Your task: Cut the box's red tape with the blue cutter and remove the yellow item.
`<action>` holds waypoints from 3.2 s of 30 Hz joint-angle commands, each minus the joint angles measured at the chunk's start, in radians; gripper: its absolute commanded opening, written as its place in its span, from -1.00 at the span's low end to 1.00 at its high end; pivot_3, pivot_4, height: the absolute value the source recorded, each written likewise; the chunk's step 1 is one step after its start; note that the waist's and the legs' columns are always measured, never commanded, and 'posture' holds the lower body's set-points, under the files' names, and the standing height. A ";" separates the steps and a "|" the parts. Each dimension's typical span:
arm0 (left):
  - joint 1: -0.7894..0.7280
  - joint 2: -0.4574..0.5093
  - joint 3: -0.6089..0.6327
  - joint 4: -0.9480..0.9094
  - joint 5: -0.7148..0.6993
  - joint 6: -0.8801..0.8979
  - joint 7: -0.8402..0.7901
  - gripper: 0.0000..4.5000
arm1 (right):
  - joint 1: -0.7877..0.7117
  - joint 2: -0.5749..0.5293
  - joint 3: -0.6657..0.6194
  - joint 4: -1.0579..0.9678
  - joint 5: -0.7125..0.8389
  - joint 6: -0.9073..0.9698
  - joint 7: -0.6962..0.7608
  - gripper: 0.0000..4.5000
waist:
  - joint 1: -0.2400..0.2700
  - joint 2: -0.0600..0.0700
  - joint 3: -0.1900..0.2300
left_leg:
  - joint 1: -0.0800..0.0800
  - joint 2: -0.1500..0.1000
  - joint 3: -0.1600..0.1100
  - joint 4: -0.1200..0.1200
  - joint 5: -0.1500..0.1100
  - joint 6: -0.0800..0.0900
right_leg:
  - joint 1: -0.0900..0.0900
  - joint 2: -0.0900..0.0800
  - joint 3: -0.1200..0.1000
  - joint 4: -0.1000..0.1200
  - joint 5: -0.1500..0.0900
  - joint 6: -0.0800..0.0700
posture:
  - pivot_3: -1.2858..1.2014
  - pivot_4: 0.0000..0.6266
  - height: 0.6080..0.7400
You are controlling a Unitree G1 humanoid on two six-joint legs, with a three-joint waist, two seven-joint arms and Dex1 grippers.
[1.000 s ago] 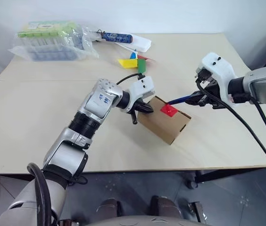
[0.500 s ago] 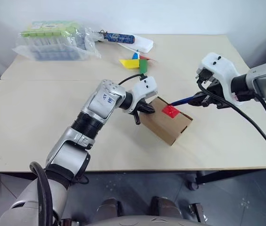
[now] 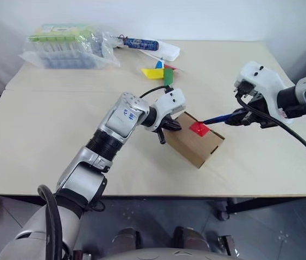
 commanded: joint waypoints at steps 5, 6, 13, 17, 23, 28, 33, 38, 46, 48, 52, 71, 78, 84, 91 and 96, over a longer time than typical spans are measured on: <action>0.036 -0.002 -0.064 0.081 0.064 0.039 0.035 -1.00 | 0.046 -0.077 0.016 -0.066 0.045 0.011 0.080 -0.93 | 0.003 0.000 0.000 | 0.000 0.000 0.000 0.000 0.000 0.000 | 0.000 0.000 0.000 0.000 0.000 0.000 | 0.03 -0.52 1.00; 0.036 -0.002 -0.063 0.083 0.064 0.040 0.036 -1.00 | 0.049 -0.083 0.019 -0.069 0.043 0.008 0.086 -0.93 | 0.003 0.000 0.000 | 0.000 0.000 0.000 0.000 0.000 0.000 | 0.000 0.000 0.000 0.000 0.000 0.000 | 0.03 -0.52 1.00; 0.037 -0.006 -0.063 0.086 0.064 0.043 0.043 -1.00 | 0.061 -0.112 0.039 -0.079 0.029 -0.011 0.116 -0.93 | 0.003 0.000 -0.001 | 0.000 0.000 -0.002 0.002 0.000 0.000 | 0.000 0.000 0.001 -0.001 0.000 0.000 | 0.03 -0.52 1.00; 0.037 -0.007 -0.061 0.089 0.063 0.041 0.045 -1.00 | 0.055 -0.090 0.035 -0.055 0.010 -0.022 0.104 -0.93 | 0.002 0.000 -0.001 | 0.000 0.000 -0.002 0.002 0.000 0.001 | 0.000 0.000 0.002 -0.001 0.000 0.000 | 0.03 -0.52 1.00; 0.036 -0.015 -0.061 0.086 0.060 0.041 0.050 -1.00 | 0.034 -0.014 0.029 -0.006 -0.026 -0.033 0.068 -0.93 | -0.010 -0.002 -0.003 | 0.001 0.001 -0.003 0.007 -0.001 0.002 | 0.002 0.000 0.005 -0.001 0.000 -0.001 | 0.03 -0.52 1.00; 0.039 -0.017 -0.058 0.082 0.066 0.039 0.047 -1.00 | 0.007 0.026 0.027 0.024 -0.048 -0.048 0.055 -0.93 | -0.024 -0.001 -0.003 | 0.002 0.004 -0.002 0.011 -0.002 0.005 | 0.002 -0.002 0.007 -0.001 0.001 -0.002 | 0.03 -0.52 1.00; 0.042 -0.020 -0.056 0.078 0.067 0.039 0.045 -1.00 | -0.011 0.041 0.051 0.059 -0.079 -0.073 0.057 -0.93 | -0.024 -0.001 -0.003 | 0.002 0.005 -0.001 0.011 -0.002 0.005 | 0.001 -0.002 0.007 0.002 0.001 -0.002 | 0.03 -0.52 1.00; 0.044 -0.025 -0.055 0.078 0.066 0.044 0.048 -1.00 | -0.018 0.058 0.064 0.090 -0.111 -0.090 0.048 -0.93 | -0.023 -0.001 -0.003 | 0.002 0.004 -0.001 0.011 -0.002 0.005 | 0.001 -0.003 0.008 0.003 0.002 -0.002 | 0.03 -0.52 1.00; 0.049 -0.024 -0.055 0.065 0.063 0.059 0.045 -1.00 | -0.018 0.047 0.105 0.103 -0.166 -0.121 0.052 -0.93 | -0.022 -0.001 -0.003 | 0.001 0.002 -0.001 0.011 -0.003 0.007 | 0.001 -0.004 0.007 0.003 0.002 -0.002 | 0.03 -0.52 1.00; 0.049 -0.024 -0.055 0.067 0.064 0.059 0.047 -1.00 | -0.022 0.038 0.120 0.102 -0.178 -0.128 0.061 -0.93 | -0.022 -0.001 -0.003 | 0.001 0.002 -0.001 0.011 -0.003 0.007 | 0.001 -0.005 0.007 0.003 0.002 -0.002 | 0.03 -0.52 1.00; 0.049 -0.023 -0.057 0.068 0.064 0.059 0.046 -1.00 | -0.027 0.007 0.150 0.090 -0.189 -0.141 0.102 -0.93 | -0.021 -0.001 -0.003 | 0.001 0.002 -0.001 0.011 -0.003 0.007 | 0.001 -0.005 0.007 0.002 0.002 -0.001 | 0.03 -0.52 1.00; 0.055 -0.020 -0.053 0.063 0.070 0.066 0.059 -1.00 | -0.023 -0.062 0.231 0.091 -0.307 -0.277 0.319 -0.93 | -0.021 -0.001 -0.003 | -0.001 -0.002 0.001 0.012 -0.007 0.015 | 0.003 -0.013 -0.001 -0.006 0.005 0.004 | 0.03 -0.52 1.00; 0.056 -0.019 -0.051 0.065 0.071 0.067 0.060 -1.00 | 0.001 -0.120 0.237 0.056 -0.338 -0.306 0.408 -0.93 | -0.019 -0.001 -0.003 | -0.002 -0.002 0.001 0.011 -0.007 0.015 | 0.003 -0.013 -0.002 -0.006 0.005 0.004 | 0.03 -0.52 1.00; 0.053 -0.023 -0.048 0.077 0.072 0.061 0.063 -1.00 | 0.024 -0.157 0.232 0.038 -0.370 -0.322 0.464 -0.93 | -0.021 -0.001 -0.003 | -0.002 -0.002 0.000 0.011 -0.007 0.015 | 0.004 -0.013 -0.003 -0.007 0.005 0.004 | 0.03 -0.52 1.00; 0.049 -0.028 -0.048 0.088 0.074 0.056 0.066 -1.00 | 0.046 -0.195 0.203 0.026 -0.399 -0.335 0.514 -0.93 | -0.020 -0.001 -0.004 | -0.001 -0.002 0.000 0.012 -0.008 0.014 | 0.004 -0.013 -0.003 -0.007 0.005 0.004 | 0.03 -0.52 1.00; 0.052 -0.027 -0.048 0.087 0.075 0.055 0.065 -1.00 | 0.045 -0.221 0.114 0.018 -0.353 -0.314 0.540 -0.93 | -0.020 -0.001 -0.004 | -0.001 -0.002 0.000 0.012 -0.008 0.014 | 0.004 -0.014 -0.003 -0.008 0.005 0.004 | 0.03 -0.52 1.00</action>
